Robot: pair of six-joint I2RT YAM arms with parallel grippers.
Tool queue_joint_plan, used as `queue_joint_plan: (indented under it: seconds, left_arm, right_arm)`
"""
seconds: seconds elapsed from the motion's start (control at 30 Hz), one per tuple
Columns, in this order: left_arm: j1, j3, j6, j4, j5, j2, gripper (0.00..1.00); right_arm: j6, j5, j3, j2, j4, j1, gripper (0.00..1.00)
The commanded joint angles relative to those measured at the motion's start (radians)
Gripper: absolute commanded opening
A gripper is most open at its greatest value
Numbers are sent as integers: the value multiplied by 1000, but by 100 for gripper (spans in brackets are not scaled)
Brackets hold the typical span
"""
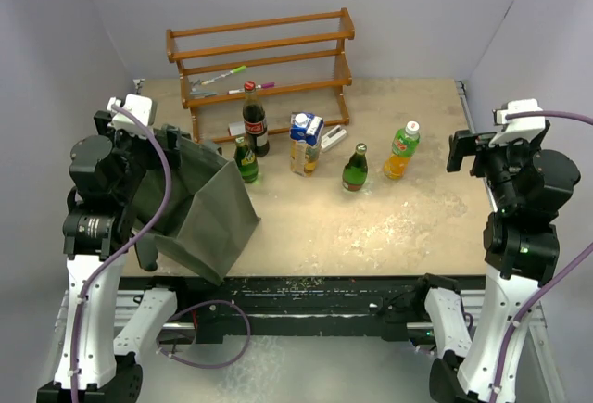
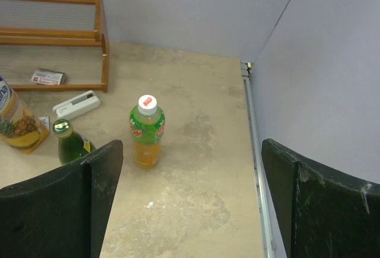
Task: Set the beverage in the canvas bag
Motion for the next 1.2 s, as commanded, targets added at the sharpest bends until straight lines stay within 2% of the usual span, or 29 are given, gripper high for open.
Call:
queue_joint_plan:
  seconds: [0.0, 0.47, 0.7, 1.17]
  left_arm:
    - [13, 7, 19, 14, 35, -12, 99]
    - [24, -3, 45, 21, 95, -24, 99]
    - [35, 13, 90, -47, 181, -23, 99]
    - [146, 47, 77, -129, 112, 27, 99]
  right_arm:
    - [-5, -68, -7, 10, 21, -10, 100]
    - [-9, -139, 4, 35, 15, -18, 100]
    - [-17, -186, 30, 65, -9, -19, 100]
    - [-98, -308, 64, 157, -63, -19, 100]
